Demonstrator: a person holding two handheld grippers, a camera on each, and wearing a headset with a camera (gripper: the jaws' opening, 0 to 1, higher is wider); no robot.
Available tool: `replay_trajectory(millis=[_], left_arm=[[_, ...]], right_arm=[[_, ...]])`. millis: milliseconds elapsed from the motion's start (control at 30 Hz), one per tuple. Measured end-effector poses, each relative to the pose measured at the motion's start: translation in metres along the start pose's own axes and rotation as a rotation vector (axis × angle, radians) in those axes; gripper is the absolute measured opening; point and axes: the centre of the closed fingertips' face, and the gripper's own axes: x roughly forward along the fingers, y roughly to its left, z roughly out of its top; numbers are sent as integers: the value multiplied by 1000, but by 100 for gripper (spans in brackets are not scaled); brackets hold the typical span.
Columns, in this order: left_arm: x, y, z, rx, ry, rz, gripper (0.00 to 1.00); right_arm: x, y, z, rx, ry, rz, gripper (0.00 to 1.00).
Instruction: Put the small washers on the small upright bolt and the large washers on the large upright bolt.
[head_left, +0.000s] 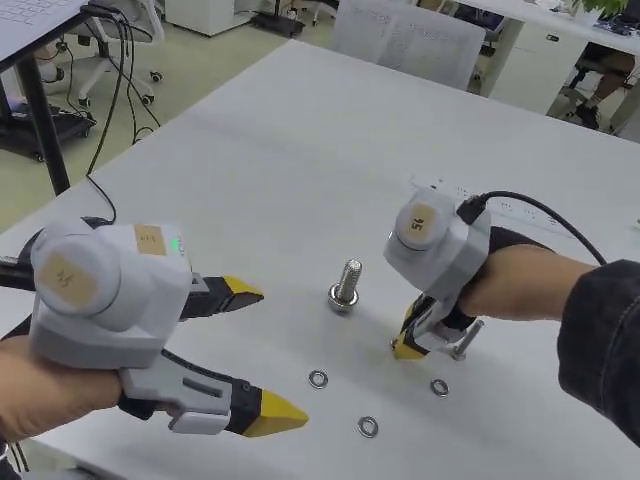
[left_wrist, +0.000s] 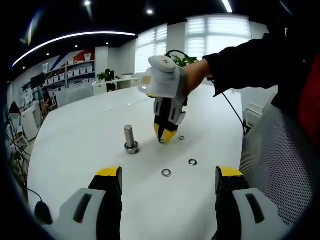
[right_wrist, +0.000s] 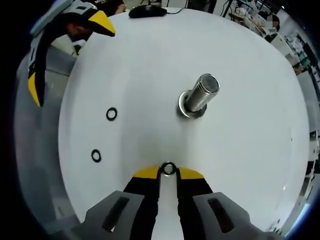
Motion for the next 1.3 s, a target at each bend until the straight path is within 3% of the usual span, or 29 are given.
replay_trajectory(millis=[333,667,900,1133,1300], left_arm=[[-1,-1,0,4,-1,-2,76],[-2,-3,2,10,-15,-11,76],[-4,-5,5,17,-32,-20,76],[-5,-8,12,-6,-77,-42,76],[-2,-14,12,14,-70,-66,75]], right_arm=[[-17,4,2,-6,-9,-9,14],[-48,5,5,18,-63,-40,14],[-70,5,-4,31,-71,-79,14],[-87,3,-19,62,-67,-121,14],[-96,0,-29,91,-67,-140,14]])
